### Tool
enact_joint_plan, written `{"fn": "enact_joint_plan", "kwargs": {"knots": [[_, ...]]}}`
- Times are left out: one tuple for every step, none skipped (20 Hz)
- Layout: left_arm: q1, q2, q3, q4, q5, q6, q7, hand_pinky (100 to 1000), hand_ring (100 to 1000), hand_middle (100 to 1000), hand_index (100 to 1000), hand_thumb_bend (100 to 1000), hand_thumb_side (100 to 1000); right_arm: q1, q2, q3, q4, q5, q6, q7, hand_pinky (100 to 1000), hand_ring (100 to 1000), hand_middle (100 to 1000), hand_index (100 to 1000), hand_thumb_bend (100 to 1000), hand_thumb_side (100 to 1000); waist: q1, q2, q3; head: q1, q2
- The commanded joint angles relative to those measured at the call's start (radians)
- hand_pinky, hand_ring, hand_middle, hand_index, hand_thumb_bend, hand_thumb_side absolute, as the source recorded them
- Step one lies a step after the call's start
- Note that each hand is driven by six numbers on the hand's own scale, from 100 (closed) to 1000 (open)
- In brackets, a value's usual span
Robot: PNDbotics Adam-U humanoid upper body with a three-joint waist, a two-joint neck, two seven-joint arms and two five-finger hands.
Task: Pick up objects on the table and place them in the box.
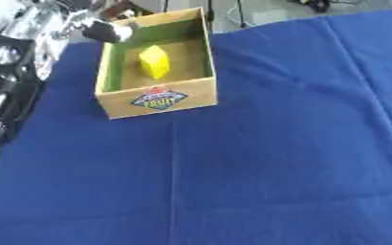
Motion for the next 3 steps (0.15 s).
{"fn": "enact_joint_plan", "kwargs": {"knots": [[0.006, 0.048, 0.034, -0.081, 0.043, -0.023, 0.043, 437, 663, 616, 849, 186, 678, -0.006, -0.027, -0.015, -0.014, 0.004, 0.003, -0.005, 695, 717, 581, 736, 100, 993, -0.008, -0.028, 0.001, -0.004, 0.009], [0.017, 0.052, 0.030, -0.103, 0.056, -0.020, 0.056, 437, 663, 616, 849, 186, 678, -0.007, -0.027, -0.015, -0.014, 0.004, 0.003, -0.006, 695, 717, 581, 736, 100, 993, -0.008, -0.028, 0.001, -0.004, 0.009], [0.028, 0.055, 0.024, -0.123, 0.069, -0.014, 0.069, 437, 663, 616, 849, 186, 678, -0.007, -0.027, -0.015, -0.014, 0.004, 0.003, -0.006, 695, 717, 581, 736, 100, 993, -0.007, -0.028, 0.001, -0.004, 0.009]]}}
